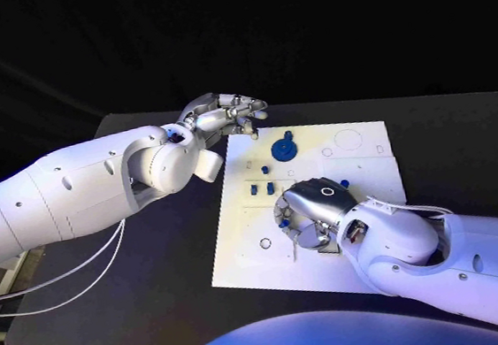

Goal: Assemble the parts on the task board

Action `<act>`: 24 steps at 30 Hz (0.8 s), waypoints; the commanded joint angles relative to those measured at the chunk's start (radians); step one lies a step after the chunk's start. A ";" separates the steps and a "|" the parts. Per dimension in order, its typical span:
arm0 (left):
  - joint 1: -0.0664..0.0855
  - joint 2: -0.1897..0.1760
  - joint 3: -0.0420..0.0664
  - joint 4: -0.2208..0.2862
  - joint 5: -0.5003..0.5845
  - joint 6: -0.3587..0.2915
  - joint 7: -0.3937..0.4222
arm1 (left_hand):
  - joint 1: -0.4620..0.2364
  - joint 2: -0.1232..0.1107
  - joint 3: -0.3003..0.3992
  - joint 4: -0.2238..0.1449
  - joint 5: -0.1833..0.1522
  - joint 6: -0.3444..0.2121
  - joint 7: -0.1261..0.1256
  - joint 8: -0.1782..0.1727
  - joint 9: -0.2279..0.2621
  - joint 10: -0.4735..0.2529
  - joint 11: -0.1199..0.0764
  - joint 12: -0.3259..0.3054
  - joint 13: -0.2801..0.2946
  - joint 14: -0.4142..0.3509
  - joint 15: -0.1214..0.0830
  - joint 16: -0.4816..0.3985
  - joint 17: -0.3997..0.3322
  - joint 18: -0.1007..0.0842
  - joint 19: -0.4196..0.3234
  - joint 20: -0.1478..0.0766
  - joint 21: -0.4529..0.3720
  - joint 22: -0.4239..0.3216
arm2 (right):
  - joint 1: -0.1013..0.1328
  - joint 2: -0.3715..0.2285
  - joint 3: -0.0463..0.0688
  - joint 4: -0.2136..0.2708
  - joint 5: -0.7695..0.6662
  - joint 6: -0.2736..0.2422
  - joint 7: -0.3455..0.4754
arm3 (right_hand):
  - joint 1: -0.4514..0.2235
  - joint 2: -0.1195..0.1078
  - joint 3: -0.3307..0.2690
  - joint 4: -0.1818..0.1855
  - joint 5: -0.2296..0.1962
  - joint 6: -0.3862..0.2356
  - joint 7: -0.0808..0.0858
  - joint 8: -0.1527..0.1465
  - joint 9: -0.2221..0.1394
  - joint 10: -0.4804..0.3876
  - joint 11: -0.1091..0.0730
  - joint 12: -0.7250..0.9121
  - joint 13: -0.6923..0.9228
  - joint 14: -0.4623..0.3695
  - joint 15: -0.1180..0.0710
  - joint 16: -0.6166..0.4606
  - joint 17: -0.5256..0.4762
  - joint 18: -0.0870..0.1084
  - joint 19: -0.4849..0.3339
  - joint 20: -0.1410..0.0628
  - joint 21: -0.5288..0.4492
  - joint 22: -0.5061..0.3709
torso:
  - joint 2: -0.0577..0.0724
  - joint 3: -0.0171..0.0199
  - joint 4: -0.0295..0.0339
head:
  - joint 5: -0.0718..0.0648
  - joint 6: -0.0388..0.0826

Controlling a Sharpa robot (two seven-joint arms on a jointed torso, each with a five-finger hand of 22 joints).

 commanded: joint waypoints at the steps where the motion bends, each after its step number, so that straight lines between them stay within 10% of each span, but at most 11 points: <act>1: 0.001 0.001 0.001 0.002 0.005 0.016 0.004 | -0.003 0.006 -0.002 0.004 0.002 -0.007 0.003 0.006 0.001 -0.005 0.004 -0.006 -0.001 -0.002 0.002 -0.006 -0.001 0.009 0.006 -0.003 -0.004 -0.002 | 0.001 -0.002 -0.001 0.007 -0.020 0.032 -0.021 | -0.003 0.011 0.000 -0.005 0.003 0.007 0.001 0.006 0.001 0.005 -0.001 0.005 0.001 0.087 -0.006 0.005 0.191 -0.003 0.011 -0.006 0.004 0.195 | 0.000 0.0001 -0.0005 | -0.001 0.000; 24: 0.001 0.002 0.001 0.001 0.005 0.016 0.002 | -0.004 0.006 -0.003 0.004 0.002 -0.008 0.003 0.006 0.002 -0.007 0.004 -0.007 -0.002 -0.002 0.003 -0.007 -0.001 0.009 0.007 -0.003 -0.006 -0.003 | 0.015 0.024 -0.001 -0.006 -0.019 0.082 -0.036 | -0.004 0.011 -0.002 -0.005 0.002 0.006 0.001 0.007 0.002 0.005 -0.001 0.004 0.002 0.087 -0.006 0.005 0.191 -0.002 0.011 -0.006 0.002 0.195 | 0.000 -0.0001 0.0002 | -0.004 0.000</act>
